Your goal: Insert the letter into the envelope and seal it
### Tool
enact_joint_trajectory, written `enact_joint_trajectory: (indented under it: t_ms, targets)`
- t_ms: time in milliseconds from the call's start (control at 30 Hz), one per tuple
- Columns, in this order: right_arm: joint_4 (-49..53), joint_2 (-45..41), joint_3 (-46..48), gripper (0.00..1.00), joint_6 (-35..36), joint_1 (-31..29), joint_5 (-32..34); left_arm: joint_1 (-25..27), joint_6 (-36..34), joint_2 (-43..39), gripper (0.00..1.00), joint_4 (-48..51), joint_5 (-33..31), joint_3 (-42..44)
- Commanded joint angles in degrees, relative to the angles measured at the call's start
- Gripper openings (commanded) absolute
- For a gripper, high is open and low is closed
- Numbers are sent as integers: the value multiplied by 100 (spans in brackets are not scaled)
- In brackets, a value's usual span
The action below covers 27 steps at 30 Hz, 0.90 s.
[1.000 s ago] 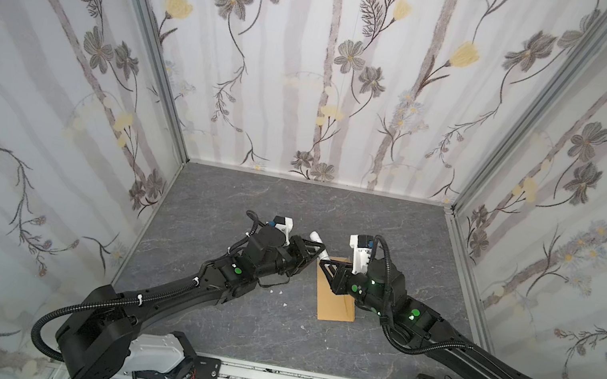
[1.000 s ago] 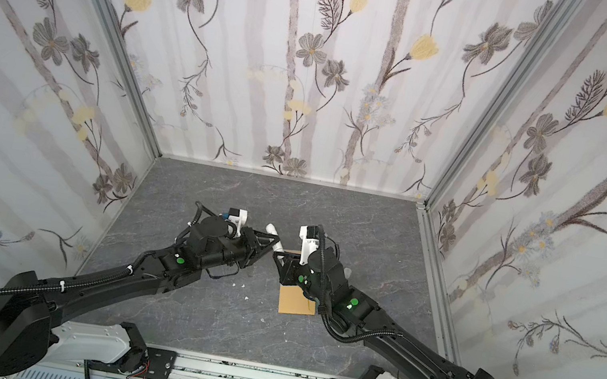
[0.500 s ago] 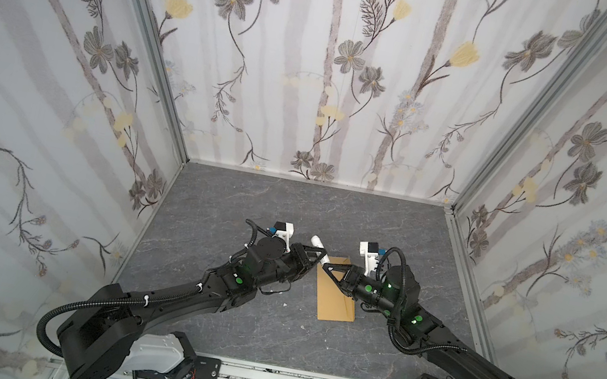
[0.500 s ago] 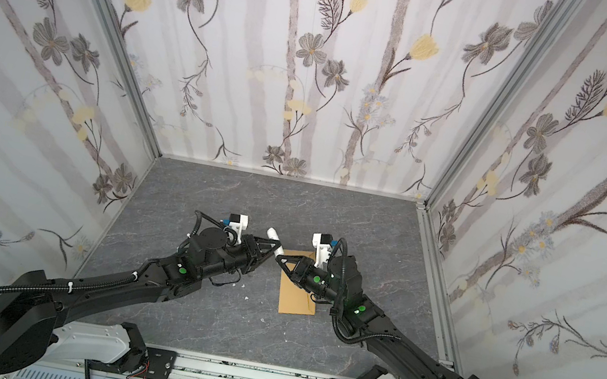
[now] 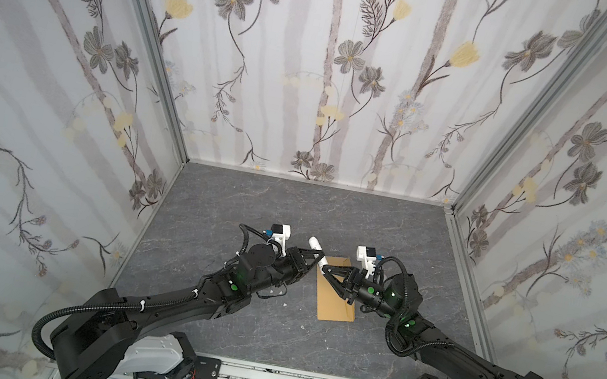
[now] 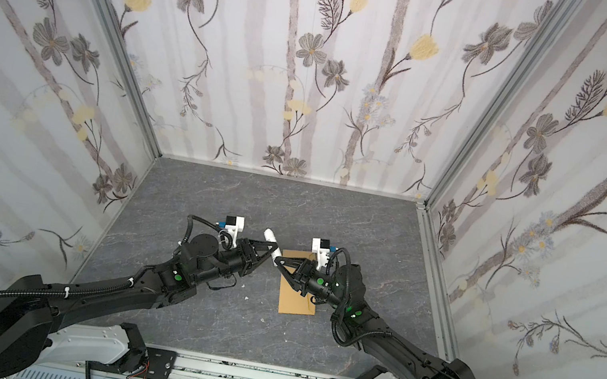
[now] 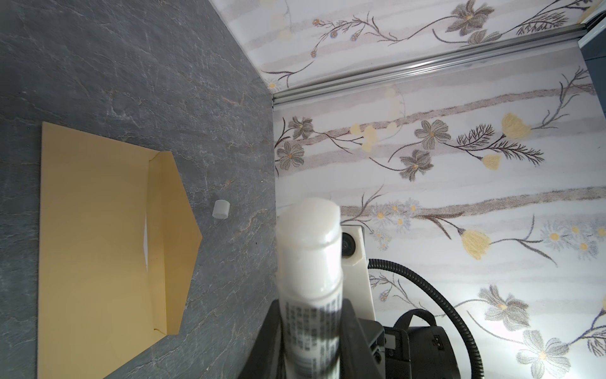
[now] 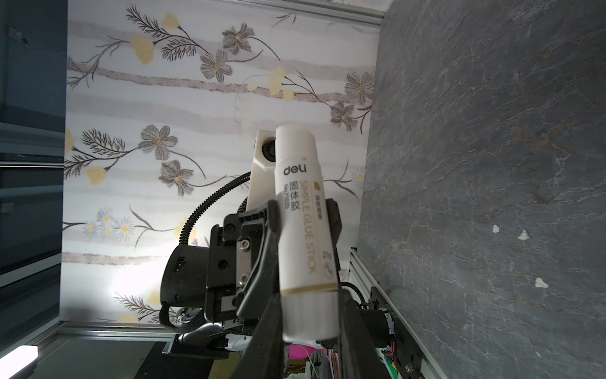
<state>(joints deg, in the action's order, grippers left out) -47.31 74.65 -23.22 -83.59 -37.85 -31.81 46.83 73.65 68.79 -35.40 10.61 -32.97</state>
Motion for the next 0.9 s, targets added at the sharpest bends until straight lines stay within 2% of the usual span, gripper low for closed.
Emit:
enact_joint_trajectory:
  t_ms: [0,133,200,233,333,433,567,767,867]
  targets:
    - [-658,127,82,20,-663,58,613,57,-185,-50,0,-648,739,34]
    - [-768,216,116,20,-677,61,562,62,-103,-77,0,-722,695,107]
    - [-552,193,65,27,-429,84,600,50,59,-86,0,-713,601,140]
    - [-433,161,37,33,-269,83,641,29,205,-86,0,-698,527,150]
    - [599,-187,-189,41,775,56,978,-89,922,-31,0,-655,356,248]
    - [2014,-819,-498,45,2156,-177,1998,-151,1543,130,0,-634,229,253]
    - [3391,-1393,-970,50,4015,-960,3749,-192,1984,502,0,-618,380,30]
    - [4169,-1132,-1345,53,5219,-1739,4893,-244,2195,918,0,-609,768,-352]
    - [4307,-962,-1395,53,5463,-2003,5469,-278,2273,944,0,-609,828,-401]
